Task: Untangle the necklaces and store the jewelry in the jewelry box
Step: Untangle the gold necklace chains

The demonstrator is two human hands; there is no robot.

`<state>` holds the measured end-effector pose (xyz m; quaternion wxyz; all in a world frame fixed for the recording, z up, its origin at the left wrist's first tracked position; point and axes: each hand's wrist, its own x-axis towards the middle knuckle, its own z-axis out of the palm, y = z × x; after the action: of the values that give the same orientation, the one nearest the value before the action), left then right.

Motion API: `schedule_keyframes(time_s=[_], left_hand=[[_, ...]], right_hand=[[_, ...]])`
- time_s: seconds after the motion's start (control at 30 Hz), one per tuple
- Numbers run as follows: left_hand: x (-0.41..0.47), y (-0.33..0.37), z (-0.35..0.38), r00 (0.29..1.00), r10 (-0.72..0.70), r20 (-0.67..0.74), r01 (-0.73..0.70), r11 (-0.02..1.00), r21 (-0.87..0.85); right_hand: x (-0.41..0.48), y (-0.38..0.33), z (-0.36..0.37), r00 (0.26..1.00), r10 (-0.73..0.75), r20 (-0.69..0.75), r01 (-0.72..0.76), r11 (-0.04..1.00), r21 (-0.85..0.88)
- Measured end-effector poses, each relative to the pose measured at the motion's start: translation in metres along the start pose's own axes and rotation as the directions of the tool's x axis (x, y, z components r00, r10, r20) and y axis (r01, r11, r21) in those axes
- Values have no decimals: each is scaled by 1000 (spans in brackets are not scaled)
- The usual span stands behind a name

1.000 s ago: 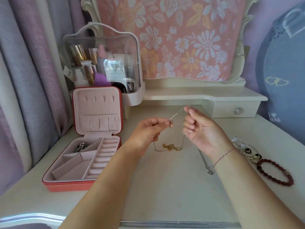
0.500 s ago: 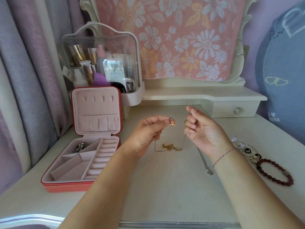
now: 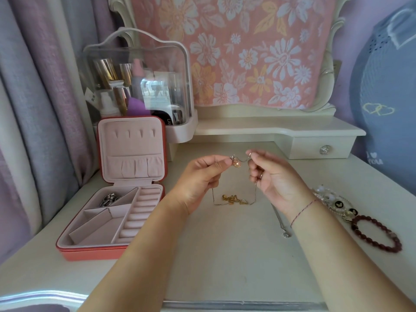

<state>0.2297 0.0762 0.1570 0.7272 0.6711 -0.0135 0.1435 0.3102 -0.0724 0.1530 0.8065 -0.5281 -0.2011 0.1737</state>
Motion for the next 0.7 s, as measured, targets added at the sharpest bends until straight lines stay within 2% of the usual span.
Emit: schedule_keyframes(time_s=[0.2, 0.37, 0.7], left_hand=[[2, 0, -2, 1000, -11, 20, 11, 999, -34], [4, -2, -2, 1000, -25, 17, 26, 998, -57], [3, -3, -1, 1000, -23, 12, 23, 1000, 13]], right_hand=[[-1, 1, 1, 1000, -25, 7, 25, 995, -95], [0, 2, 1, 999, -29, -47, 22, 989, -143], [3, -1, -1, 976, -52, -212, 43, 998, -47]])
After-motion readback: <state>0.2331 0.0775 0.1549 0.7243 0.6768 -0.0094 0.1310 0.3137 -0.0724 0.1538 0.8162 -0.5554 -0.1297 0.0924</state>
